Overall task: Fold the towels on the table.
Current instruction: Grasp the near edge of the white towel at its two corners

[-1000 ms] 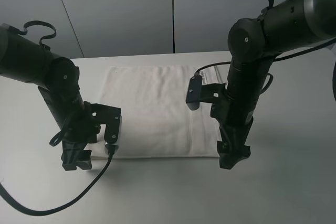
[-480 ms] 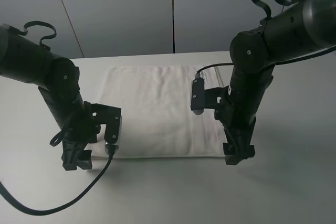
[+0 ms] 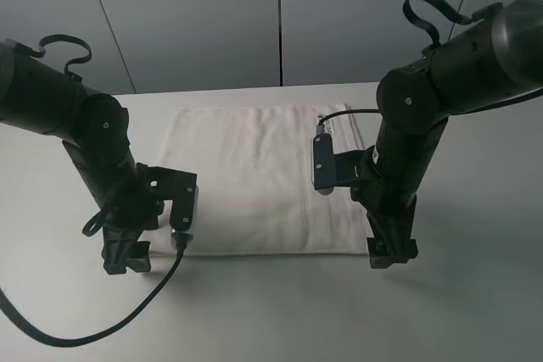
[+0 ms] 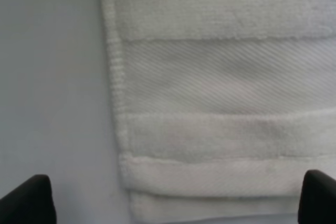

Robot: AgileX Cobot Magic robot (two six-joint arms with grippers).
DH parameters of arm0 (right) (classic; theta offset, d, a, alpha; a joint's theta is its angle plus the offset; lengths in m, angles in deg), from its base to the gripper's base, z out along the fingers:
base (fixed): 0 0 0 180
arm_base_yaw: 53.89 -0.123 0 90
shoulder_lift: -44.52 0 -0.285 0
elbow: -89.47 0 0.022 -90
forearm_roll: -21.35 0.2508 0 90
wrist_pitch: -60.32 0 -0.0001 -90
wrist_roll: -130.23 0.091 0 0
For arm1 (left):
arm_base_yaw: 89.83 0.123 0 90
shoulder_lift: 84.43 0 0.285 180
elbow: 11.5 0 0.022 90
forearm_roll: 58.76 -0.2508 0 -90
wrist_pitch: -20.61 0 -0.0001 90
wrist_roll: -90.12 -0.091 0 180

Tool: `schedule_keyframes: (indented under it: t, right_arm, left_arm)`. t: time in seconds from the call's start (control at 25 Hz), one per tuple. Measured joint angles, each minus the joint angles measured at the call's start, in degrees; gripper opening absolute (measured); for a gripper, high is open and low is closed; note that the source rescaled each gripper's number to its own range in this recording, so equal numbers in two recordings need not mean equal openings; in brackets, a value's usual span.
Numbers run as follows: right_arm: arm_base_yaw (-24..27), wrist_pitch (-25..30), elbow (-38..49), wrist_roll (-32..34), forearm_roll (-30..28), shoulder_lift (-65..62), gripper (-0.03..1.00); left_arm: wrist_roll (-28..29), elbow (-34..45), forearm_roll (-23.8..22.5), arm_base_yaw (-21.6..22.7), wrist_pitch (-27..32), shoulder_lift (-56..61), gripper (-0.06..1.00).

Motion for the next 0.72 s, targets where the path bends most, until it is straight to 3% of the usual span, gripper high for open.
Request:
schedule_keyframes:
  t: [0.6, 0.72]
  right_arm:
    - [0.0, -1.3, 0.0, -0.6, 0.0, 3.7, 1.0]
    - [0.0, -2.3, -0.2, -0.6, -0.4, 4.2, 0.84]
  left_arm:
    - [0.0, 0.0, 0.0, 0.0, -0.3, 0.0, 0.85]
    - [0.0, 0.0, 0.0, 0.0, -0.3, 0.0, 0.85]
